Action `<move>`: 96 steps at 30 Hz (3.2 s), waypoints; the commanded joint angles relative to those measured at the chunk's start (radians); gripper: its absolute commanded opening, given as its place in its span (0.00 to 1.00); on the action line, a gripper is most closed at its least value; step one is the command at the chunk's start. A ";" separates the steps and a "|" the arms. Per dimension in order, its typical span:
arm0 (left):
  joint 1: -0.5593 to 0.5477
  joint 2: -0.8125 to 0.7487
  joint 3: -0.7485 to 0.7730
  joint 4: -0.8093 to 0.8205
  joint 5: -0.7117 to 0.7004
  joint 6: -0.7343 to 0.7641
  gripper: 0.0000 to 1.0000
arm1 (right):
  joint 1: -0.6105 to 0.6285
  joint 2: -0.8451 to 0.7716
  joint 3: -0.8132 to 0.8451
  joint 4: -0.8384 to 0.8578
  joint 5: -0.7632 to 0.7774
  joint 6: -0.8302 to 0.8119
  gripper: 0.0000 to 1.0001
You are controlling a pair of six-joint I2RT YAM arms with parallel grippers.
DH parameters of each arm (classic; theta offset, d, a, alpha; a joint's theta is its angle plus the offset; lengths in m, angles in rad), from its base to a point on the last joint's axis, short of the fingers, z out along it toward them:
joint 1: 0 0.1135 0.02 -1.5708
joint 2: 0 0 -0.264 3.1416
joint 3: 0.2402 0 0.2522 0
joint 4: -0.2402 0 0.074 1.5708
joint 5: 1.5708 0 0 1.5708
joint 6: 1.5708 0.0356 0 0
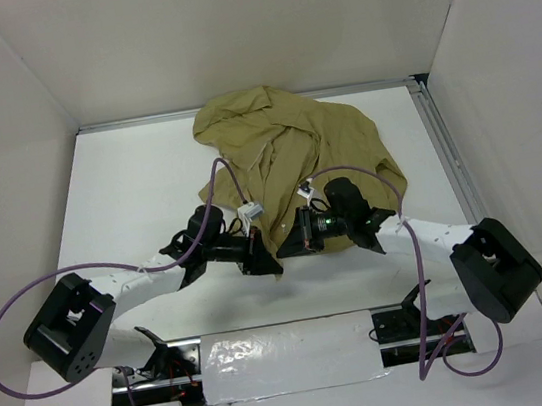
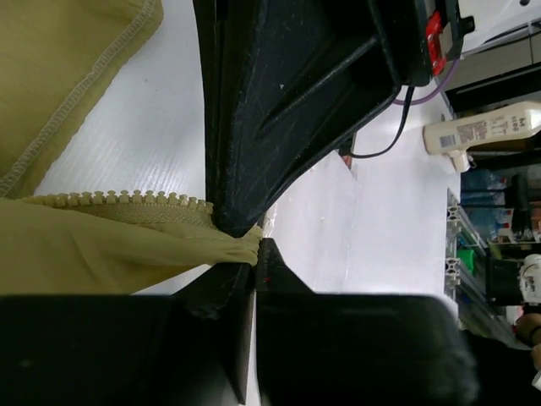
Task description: Zip up the jacket
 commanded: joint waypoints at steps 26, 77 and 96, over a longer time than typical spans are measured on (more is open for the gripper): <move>-0.013 -0.087 0.031 -0.003 -0.037 -0.009 0.32 | 0.057 -0.104 0.107 -0.188 0.104 -0.091 0.00; 0.024 -0.266 -0.063 -0.252 -0.390 -0.190 0.00 | 0.004 -0.092 0.270 -0.588 0.545 -0.191 0.57; 0.088 -0.381 -0.190 -0.175 -0.341 -0.241 0.00 | 0.076 0.570 0.770 -0.824 1.052 -0.099 0.54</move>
